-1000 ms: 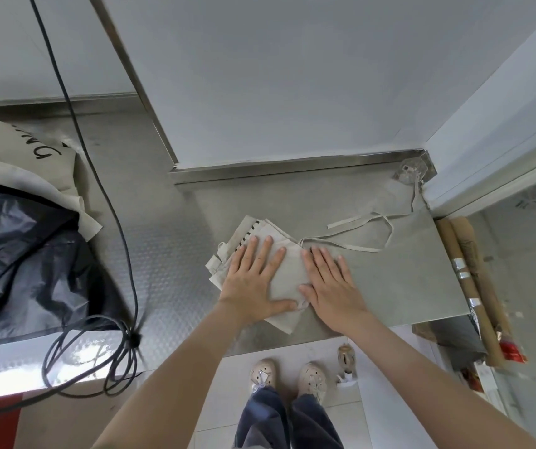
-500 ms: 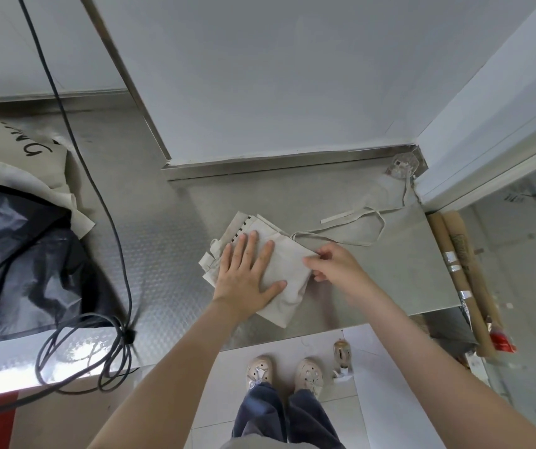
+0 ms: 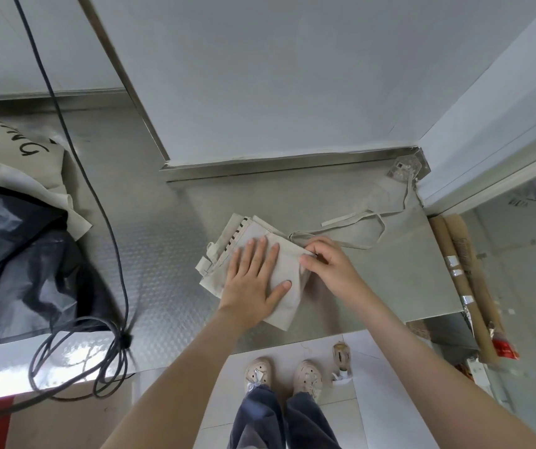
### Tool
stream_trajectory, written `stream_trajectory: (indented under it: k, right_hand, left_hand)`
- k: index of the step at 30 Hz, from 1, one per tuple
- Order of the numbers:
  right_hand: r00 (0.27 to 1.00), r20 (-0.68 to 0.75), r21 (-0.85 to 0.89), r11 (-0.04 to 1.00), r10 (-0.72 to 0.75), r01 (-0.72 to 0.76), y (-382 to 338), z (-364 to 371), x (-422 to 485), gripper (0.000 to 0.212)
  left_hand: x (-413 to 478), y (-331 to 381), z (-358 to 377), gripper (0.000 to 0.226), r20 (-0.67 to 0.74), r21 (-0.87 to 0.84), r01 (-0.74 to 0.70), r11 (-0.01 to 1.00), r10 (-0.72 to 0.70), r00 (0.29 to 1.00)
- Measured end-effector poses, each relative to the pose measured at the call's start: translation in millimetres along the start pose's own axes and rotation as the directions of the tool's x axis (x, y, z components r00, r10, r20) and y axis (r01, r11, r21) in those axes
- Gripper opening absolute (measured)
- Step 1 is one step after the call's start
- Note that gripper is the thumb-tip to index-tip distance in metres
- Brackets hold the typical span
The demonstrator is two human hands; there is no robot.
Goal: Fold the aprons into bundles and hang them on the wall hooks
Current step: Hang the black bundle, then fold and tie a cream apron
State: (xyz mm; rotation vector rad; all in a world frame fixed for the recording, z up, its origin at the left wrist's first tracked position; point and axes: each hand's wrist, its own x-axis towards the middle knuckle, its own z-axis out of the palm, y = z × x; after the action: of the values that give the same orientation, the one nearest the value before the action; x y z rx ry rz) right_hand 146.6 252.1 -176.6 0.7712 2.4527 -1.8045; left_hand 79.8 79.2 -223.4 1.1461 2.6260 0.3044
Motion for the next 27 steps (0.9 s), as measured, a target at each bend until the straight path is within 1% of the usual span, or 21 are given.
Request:
stream_trajectory:
  k: [2, 3, 4, 5, 6, 8, 11, 12, 14, 15, 16, 17, 18, 19, 20, 22, 23, 24, 25, 26, 27]
  right_hand:
    - [0.997, 0.079, 0.165, 0.986, 0.025, -0.038, -1, -4, 0, 0.016]
    - [0.994, 0.104, 0.199, 0.978, 0.044, -0.064, -1, -6, 2, 0.016]
    - [0.990, 0.123, 0.180, 0.980, 0.062, -0.084, -1, -9, 4, 0.017]
    - [0.988, 0.134, 0.118, 0.988, 0.080, -0.096, 0, -12, 8, 0.019]
    - [0.986, 0.135, 0.015, 0.995, 0.100, -0.103, 0, -14, 11, 0.021]
    - [0.984, 0.106, -0.155, 0.980, 0.141, -0.123, 0, -15, 17, 0.022]
    - [0.989, 0.038, -0.257, 0.958, 0.141, -0.126, 4, -10, 19, 0.018]
    - [0.994, 0.007, -0.354, 0.930, 0.113, -0.103, 7, -8, 18, 0.016]
    - [0.994, -0.111, -0.575, 0.815, 0.016, -0.078, 12, -4, 15, 0.030]
    - [0.986, -0.153, -0.645, 0.763, -0.066, -0.049, 12, -3, 12, 0.038]
    - [0.978, -0.137, -0.677, 0.736, -0.156, 0.022, 11, 0, 8, 0.042]
    - [0.970, -0.062, -0.690, 0.712, -0.235, 0.129, 11, 6, 3, 0.046]
    - [0.957, 0.049, -0.708, 0.666, -0.286, 0.235, 13, 13, -3, 0.049]
    - [0.942, 0.160, -0.731, 0.606, -0.295, 0.314, 20, 20, -7, 0.050]
    - [0.935, 0.233, -0.754, 0.557, -0.268, 0.347, 25, 26, -10, 0.051]
    - [0.948, 0.283, -0.782, 0.537, -0.146, 0.316, 33, 31, -14, 0.064]
    - [0.952, 0.283, -0.787, 0.539, -0.118, 0.301, 34, 32, -13, 0.072]
    - [0.952, 0.292, -0.782, 0.550, -0.092, 0.293, 37, 31, -13, 0.073]
    - [0.948, 0.308, -0.774, 0.559, -0.080, 0.298, 36, 30, -12, 0.072]
    - [0.942, 0.323, -0.769, 0.555, -0.091, 0.317, 37, 29, -12, 0.072]
    - [0.936, 0.334, -0.757, 0.561, -0.108, 0.335, 35, 26, -11, 0.072]
  left_hand:
    - [1, 0, 1, 0.082, 0.015, -0.015, 0.011, 1.000, -0.011, 1.000]
    - [2, 0, 1, 0.087, 0.021, -0.010, 0.011, 1.000, -0.011, 1.000]
    - [2, 0, 2, 0.092, 0.024, 0.004, 0.007, 1.000, -0.007, 1.000]
    - [2, 0, 2, 0.096, 0.024, 0.021, 0.007, 1.000, -0.007, 1.000]
    - [2, 0, 1, 0.099, 0.024, 0.040, 0.012, 0.999, -0.013, 1.000]
    - [1, 0, 1, 0.102, 0.027, 0.071, 0.040, 0.997, -0.042, 0.999]
    - [3, 3, 1, 0.103, 0.052, 0.107, 0.072, 0.992, -0.078, 0.996]
    - [3, 4, 1, 0.103, 0.054, 0.112, 0.073, 0.991, -0.079, 0.995]
    - [4, 6, 1, 0.101, 0.070, 0.109, 0.078, 0.991, -0.086, 0.994]
    - [4, 6, 3, 0.100, 0.063, 0.104, 0.082, 0.991, -0.089, 0.994]
    - [5, 7, 4, 0.099, 0.052, 0.098, 0.089, 0.991, -0.094, 0.994]
    - [5, 7, 4, 0.097, 0.063, 0.091, 0.106, 0.990, -0.112, 0.992]
    - [6, 9, 1, 0.096, 0.087, 0.091, 0.117, 0.989, -0.125, 0.988]
    - [6, 12, -1, 0.093, 0.109, 0.095, 0.123, 0.988, -0.133, 0.985]
    - [7, 16, -3, 0.089, 0.130, 0.096, 0.135, 0.986, -0.147, 0.981]
    - [14, 22, -15, 0.078, 0.156, 0.073, 0.178, 0.981, -0.187, 0.970]
    - [18, 21, -21, 0.070, 0.132, 0.049, 0.177, 0.983, -0.182, 0.974]
    - [23, 20, -24, 0.062, 0.065, 0.055, 0.148, 0.987, -0.151, 0.986]
    - [30, 17, -29, 0.054, -0.037, 0.099, 0.120, 0.988, -0.116, 0.993]
    - [38, 13, -33, 0.054, -0.086, 0.156, 0.093, 0.983, -0.080, 0.993]
    - [46, 9, -37, 0.059, -0.103, 0.239, 0.084, 0.967, -0.060, 0.993]
